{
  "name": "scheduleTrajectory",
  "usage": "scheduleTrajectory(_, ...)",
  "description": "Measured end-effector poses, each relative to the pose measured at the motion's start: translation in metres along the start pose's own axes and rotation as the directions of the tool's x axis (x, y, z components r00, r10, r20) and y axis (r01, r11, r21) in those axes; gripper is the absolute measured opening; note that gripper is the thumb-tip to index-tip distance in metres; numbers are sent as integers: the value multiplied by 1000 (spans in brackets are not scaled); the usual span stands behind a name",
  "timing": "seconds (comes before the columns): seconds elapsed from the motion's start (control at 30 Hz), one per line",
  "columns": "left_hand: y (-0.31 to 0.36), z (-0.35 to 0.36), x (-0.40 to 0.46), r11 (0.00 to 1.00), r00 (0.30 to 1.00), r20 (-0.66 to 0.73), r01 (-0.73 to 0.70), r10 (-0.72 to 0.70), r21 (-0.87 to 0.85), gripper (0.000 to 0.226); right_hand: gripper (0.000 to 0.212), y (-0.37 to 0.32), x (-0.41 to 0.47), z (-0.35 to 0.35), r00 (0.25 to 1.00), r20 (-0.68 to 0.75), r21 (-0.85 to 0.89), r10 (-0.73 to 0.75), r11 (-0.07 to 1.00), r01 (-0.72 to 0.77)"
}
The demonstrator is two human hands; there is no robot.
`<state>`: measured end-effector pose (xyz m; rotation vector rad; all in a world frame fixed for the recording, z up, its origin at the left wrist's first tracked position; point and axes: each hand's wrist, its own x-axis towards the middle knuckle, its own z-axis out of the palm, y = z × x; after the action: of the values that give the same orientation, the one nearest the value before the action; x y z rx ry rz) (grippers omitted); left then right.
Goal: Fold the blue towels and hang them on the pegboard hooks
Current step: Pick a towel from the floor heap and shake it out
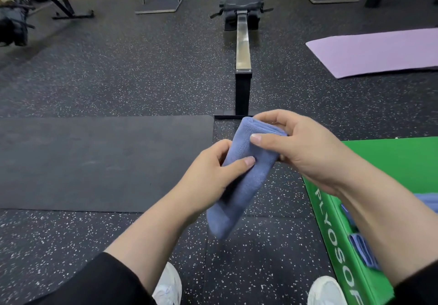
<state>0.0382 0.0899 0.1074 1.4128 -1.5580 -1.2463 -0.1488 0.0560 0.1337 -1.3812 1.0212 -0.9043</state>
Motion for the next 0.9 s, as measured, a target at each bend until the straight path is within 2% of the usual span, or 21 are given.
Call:
scheduleTrajectory(0.1, 0, 2, -2, 1000, 1000, 2, 12, -12, 28, 33, 11, 1, 0, -2, 997, -59, -174, -43, 984, 32)
scheduleTrajectory(0.17, -2, 1, -5, 998, 998, 36, 53, -55, 42, 36, 9, 3, 2, -6, 990, -128, -225, -65, 974, 35)
scheduleTrajectory(0.33, -13, -9, -13, 980, 973, 163, 142, -164, 137, 33, 4, 4, 5, -24, 947, -314, -195, -69, 981, 7)
scheduleTrajectory(0.57, -30, -23, -29, 950, 928, 250, 222, -275, 222, 38, 21, 6, -2, -42, 898, -440, -141, -15, 989, -53)
scheduleTrajectory(0.77, -33, -32, -37, 952, 938, 211, 235, -275, 195, 44, 8, 10, -7, -51, 889, -458, -54, 19, 997, -49)
scheduleTrajectory(0.9, -31, -37, -41, 956, 941, 222, 210, -255, 206, 41, 8, 9, -12, -52, 896, -445, -47, 11, 998, -36)
